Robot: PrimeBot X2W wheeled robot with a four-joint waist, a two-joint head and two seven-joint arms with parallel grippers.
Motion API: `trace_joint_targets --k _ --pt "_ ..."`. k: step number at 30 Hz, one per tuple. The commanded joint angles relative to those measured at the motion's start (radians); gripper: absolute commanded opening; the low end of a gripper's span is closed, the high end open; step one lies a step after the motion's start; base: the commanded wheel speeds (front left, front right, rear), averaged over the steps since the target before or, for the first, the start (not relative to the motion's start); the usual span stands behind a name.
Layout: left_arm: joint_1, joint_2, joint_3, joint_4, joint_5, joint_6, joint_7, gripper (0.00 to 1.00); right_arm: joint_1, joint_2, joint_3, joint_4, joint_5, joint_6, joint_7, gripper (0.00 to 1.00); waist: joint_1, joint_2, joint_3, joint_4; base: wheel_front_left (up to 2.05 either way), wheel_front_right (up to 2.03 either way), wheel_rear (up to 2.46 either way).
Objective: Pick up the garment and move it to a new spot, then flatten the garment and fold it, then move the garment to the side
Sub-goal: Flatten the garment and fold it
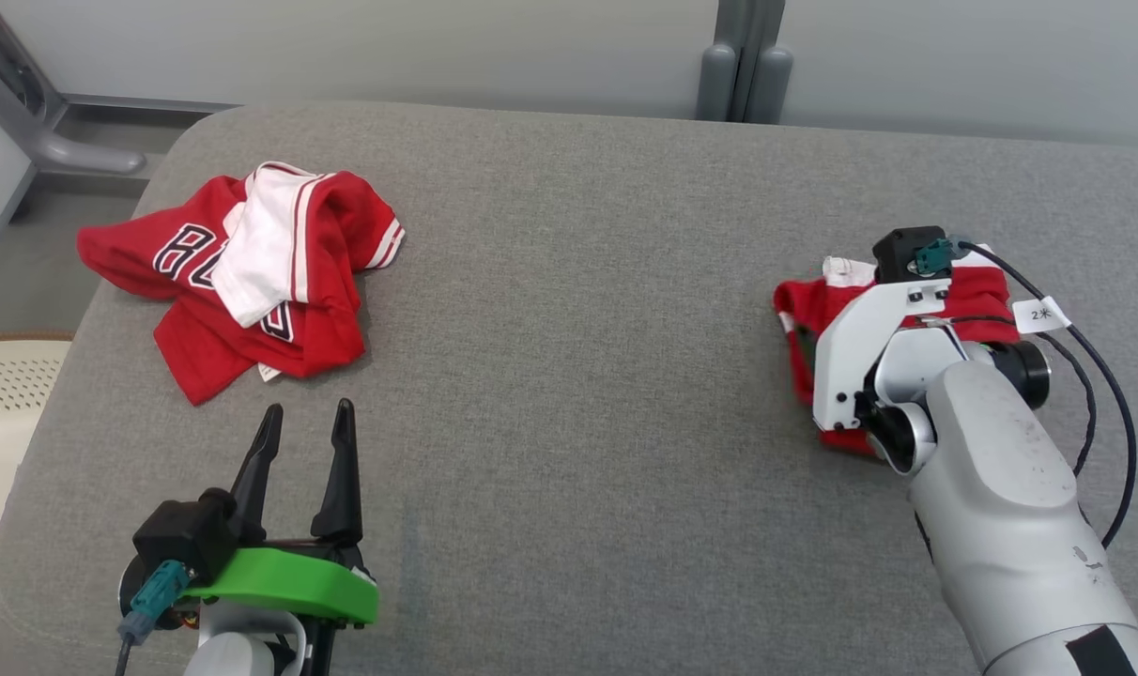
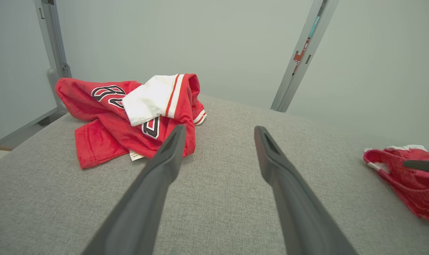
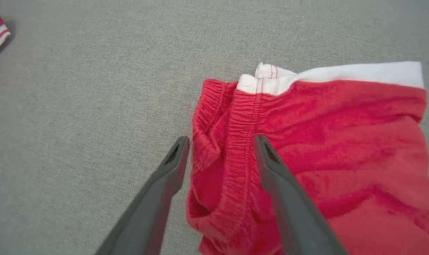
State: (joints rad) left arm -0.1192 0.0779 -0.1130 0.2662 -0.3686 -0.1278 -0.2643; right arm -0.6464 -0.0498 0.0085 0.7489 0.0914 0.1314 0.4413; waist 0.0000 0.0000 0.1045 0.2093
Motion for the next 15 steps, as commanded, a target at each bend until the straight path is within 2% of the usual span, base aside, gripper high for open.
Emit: trace_joint_targets --k 1,3,7,10,15 --pt "0.008 0.0 0.006 0.001 0.001 -0.004 0.0 1.0 -0.015 -0.002 0.022 0.001 0.055 -0.001 -0.015 1.0 0.0 0.0 -0.008 -0.001 0.0 0.0 0.0" --pt "0.015 -0.001 0.015 -0.002 0.004 -0.004 0.0 1.0 -0.013 -0.002 0.063 -0.012 0.119 -0.001 -0.015 1.0 0.0 0.0 -0.016 -0.008 0.0 0.0 0.0" --pt "0.031 -0.003 0.035 -0.012 0.009 -0.004 0.0 1.0 0.001 -0.009 0.086 -0.098 0.157 -0.001 -0.053 1.0 0.0 0.0 -0.027 -0.027 0.0 0.0 0.0" --pt "0.037 -0.006 0.039 -0.017 0.012 -0.004 0.0 1.0 0.032 -0.043 0.054 -0.17 0.128 -0.001 -0.112 1.0 0.0 0.0 -0.033 -0.04 0.0 0.0 0.0" --pt "0.043 -0.01 0.026 -0.021 0.01 -0.004 0.0 1.0 0.127 -0.079 -0.043 -0.232 -0.002 -0.001 -0.206 1.0 0.0 0.0 -0.041 -0.048 0.0 0.0 0.0"
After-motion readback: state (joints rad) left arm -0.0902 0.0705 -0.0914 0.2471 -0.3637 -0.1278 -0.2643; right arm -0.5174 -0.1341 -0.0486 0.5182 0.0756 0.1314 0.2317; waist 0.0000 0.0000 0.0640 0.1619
